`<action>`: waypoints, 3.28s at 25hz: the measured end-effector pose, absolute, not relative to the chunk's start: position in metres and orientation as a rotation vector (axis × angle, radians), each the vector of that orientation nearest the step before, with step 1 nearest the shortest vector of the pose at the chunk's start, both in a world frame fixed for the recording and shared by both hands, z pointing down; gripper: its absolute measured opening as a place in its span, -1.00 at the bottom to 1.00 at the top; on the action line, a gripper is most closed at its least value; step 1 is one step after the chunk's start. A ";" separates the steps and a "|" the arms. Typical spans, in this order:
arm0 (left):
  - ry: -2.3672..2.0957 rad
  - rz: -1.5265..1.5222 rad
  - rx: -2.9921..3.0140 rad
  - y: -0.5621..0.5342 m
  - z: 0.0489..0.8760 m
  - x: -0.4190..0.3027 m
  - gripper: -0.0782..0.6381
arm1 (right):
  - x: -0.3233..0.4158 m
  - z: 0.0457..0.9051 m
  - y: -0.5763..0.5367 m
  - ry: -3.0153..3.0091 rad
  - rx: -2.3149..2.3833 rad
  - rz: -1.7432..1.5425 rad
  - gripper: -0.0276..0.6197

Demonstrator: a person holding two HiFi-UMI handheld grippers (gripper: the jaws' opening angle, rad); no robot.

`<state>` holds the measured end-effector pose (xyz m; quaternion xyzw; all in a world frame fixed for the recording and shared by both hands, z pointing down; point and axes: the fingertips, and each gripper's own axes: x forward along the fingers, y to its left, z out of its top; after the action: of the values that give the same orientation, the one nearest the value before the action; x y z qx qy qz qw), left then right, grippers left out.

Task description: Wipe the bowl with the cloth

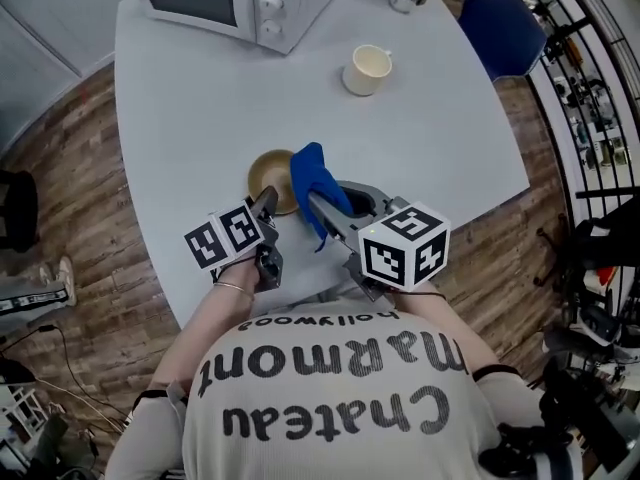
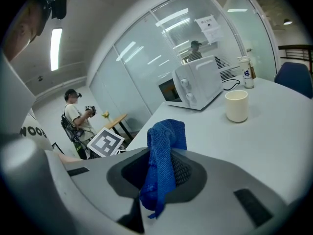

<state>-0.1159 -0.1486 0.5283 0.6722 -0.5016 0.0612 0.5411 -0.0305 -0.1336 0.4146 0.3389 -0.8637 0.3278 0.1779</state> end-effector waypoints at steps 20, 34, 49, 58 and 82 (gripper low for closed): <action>-1.331 0.541 2.212 -0.143 0.469 -0.101 -0.76 | -0.076 0.443 -0.108 -2.346 0.747 0.818 -0.71; -1.429 0.810 2.336 -0.130 0.458 -0.120 -0.69 | -0.088 0.449 -0.121 -2.392 0.946 0.960 -0.71; -1.749 0.512 2.289 -0.116 0.421 -0.156 -0.60 | -0.080 0.454 -0.112 -2.351 1.211 1.479 -0.71; -1.805 0.368 2.133 -0.110 0.415 -0.182 -0.58 | -0.088 0.460 -0.095 -2.276 1.204 1.601 -0.71; -1.557 0.614 2.210 -0.101 0.436 -0.127 -0.67 | -0.100 0.462 -0.086 -2.298 0.833 1.499 -0.71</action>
<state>-0.1270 -0.1006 0.4359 0.7837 -0.5519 0.2178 0.1835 -0.0999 -0.0863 0.4621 0.2878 -0.7939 0.5179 0.1368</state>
